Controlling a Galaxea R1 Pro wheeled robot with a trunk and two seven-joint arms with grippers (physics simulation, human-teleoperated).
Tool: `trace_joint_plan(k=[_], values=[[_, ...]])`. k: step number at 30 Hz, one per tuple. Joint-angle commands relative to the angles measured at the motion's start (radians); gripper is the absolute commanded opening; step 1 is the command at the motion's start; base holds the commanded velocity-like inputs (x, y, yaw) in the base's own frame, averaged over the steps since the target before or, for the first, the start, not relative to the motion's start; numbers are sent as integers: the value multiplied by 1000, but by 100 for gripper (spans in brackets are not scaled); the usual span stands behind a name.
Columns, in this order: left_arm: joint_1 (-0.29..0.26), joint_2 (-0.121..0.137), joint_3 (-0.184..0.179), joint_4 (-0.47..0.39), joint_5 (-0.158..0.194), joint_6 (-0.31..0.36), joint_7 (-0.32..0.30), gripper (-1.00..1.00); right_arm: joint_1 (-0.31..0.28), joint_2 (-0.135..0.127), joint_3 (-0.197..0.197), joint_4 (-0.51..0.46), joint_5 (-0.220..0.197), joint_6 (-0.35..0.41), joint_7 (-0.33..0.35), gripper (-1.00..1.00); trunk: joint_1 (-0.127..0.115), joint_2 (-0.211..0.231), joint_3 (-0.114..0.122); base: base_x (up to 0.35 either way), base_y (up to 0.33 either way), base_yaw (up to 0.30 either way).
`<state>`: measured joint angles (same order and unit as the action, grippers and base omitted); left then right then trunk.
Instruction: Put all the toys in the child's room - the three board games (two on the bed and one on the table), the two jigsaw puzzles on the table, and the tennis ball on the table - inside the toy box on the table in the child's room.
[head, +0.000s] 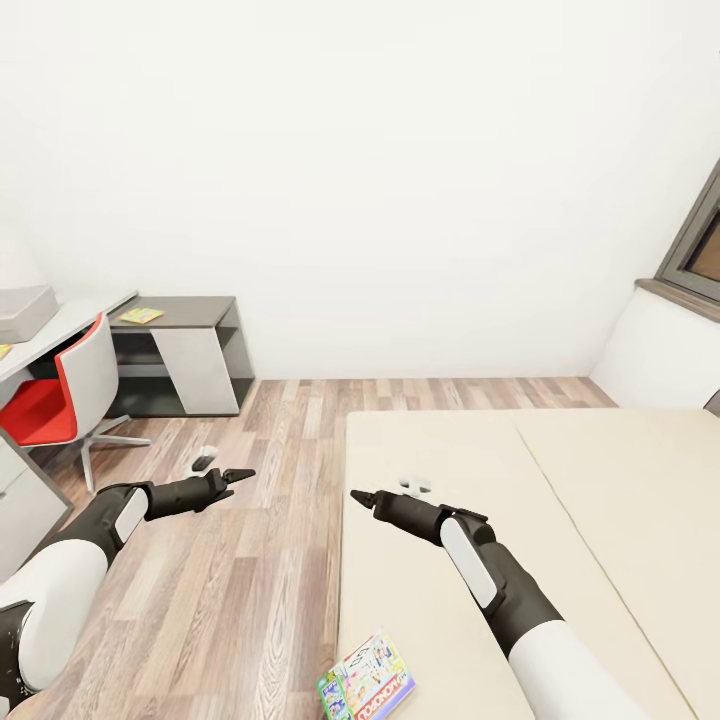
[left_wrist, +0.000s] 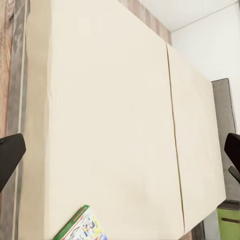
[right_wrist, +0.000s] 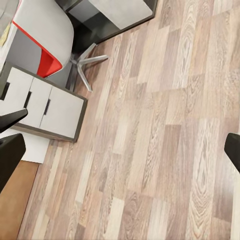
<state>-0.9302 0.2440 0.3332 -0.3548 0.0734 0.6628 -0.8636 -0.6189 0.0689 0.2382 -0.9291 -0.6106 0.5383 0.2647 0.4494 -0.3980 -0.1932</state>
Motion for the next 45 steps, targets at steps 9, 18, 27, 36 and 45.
trace_joint_plan(k=[9,18,27,36,45], values=[[-1,1,0,0,3,3,-1,100,-1,0,-7,-1,-6,5,2,100,1,-2,-2,0,0,0],[1,2,0,4,2,0,-1,100,-1,-10,-53,-4,-10,13,10,100,1,-2,-2,0,0,0],[20,-4,-4,13,0,-6,11,100,0,-65,-87,-39,-39,30,73,100,1,-2,-2,0,0,0],[61,-21,-8,140,-6,-143,36,100,108,-118,-93,-298,-101,113,197,100,1,-2,-2,0,0,0],[94,-28,-9,289,-7,-298,160,100,175,-122,-94,-448,-105,142,204,100,1,-2,-2,0,0,0]])
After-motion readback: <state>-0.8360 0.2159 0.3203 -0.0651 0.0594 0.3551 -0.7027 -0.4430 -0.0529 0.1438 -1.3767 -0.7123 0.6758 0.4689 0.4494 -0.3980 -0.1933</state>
